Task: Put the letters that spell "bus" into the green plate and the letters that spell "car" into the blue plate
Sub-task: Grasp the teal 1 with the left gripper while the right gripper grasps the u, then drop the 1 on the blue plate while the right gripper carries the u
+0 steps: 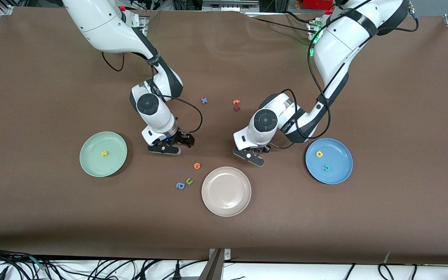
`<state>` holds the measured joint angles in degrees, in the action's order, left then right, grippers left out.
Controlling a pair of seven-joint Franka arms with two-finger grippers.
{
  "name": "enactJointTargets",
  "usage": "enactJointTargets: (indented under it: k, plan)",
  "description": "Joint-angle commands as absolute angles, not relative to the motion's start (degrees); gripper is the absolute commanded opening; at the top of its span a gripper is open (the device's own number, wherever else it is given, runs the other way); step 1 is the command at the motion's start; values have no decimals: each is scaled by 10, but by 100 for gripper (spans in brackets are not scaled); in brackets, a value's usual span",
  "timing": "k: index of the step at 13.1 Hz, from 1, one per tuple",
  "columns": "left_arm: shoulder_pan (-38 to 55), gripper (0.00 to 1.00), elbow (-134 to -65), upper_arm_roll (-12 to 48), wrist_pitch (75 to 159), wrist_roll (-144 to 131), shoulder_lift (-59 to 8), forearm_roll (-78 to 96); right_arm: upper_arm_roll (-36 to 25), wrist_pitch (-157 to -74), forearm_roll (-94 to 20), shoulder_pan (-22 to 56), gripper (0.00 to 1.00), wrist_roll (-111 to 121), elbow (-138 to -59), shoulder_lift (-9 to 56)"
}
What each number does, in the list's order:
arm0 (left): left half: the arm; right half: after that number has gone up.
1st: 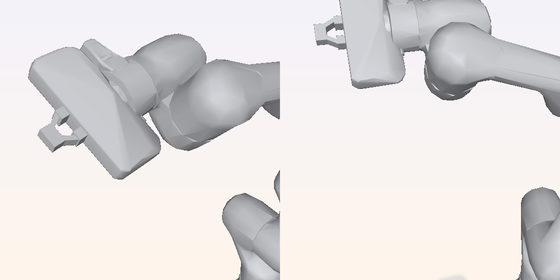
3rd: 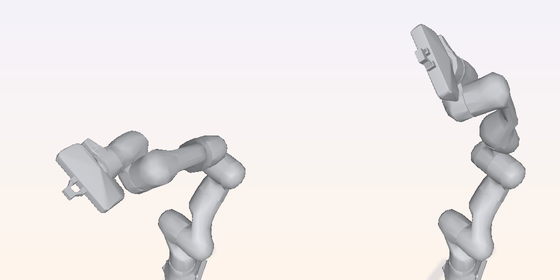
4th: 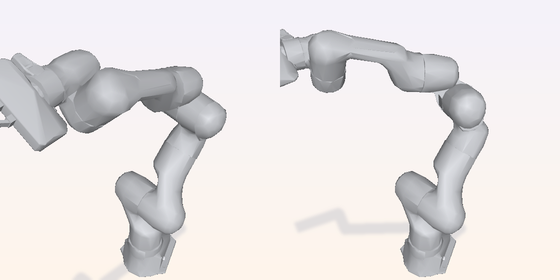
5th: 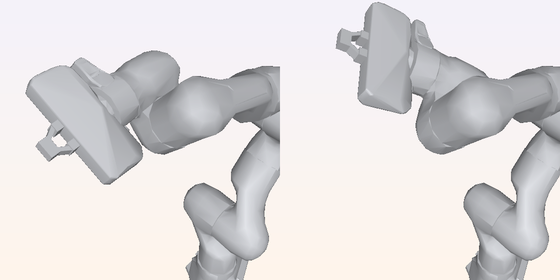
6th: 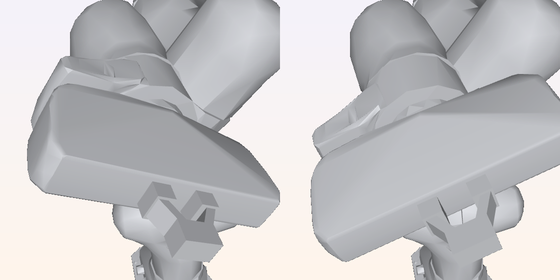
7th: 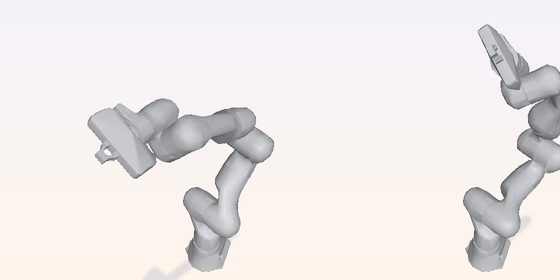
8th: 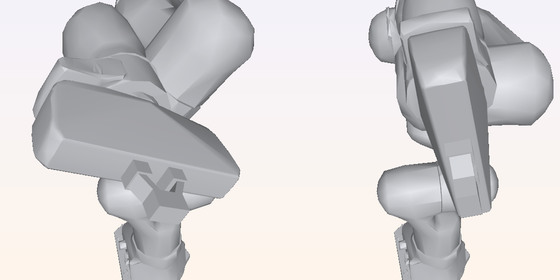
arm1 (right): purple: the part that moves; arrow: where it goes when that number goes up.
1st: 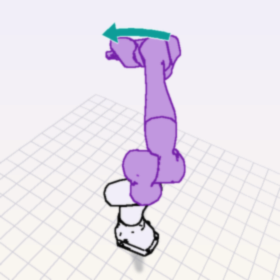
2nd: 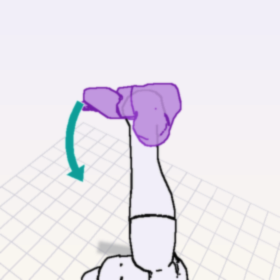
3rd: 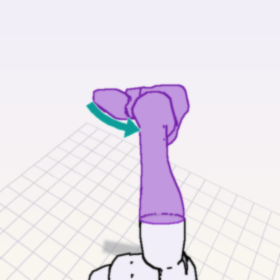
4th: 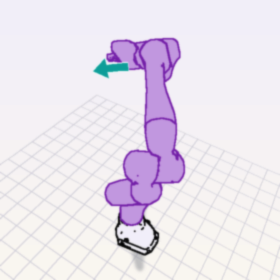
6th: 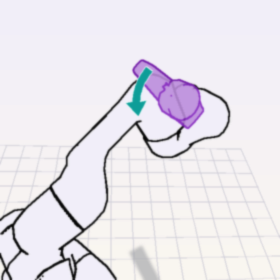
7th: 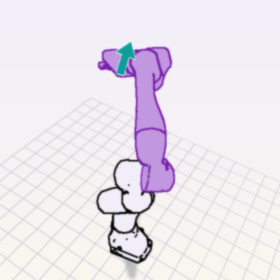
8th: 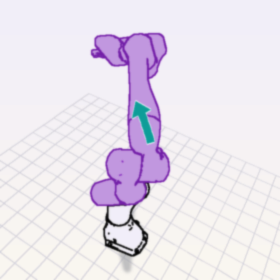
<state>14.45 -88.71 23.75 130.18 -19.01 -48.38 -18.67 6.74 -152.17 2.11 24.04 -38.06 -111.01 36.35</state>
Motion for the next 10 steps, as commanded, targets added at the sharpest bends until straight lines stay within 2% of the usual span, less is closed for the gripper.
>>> enactJointTargets:
  k: [1,3,5,10]
  plan:
    - [132,0,-884,238,1284,-194,-462,-207,71,-1458,21,243,95,-381,-1109,344]
    - [113,0,-881,242,1238,-168,-437,-207,71,-1452,21,243,95,-381,-1109,342]
    - [89,0,-881,242,1200,-113,-413,-202,71,-1452,22,243,89,-382,-1109,342]
    - [-2,0,-882,241,1116,59,-388,-204,69,-1460,31,241,88,-383,-1105,349]
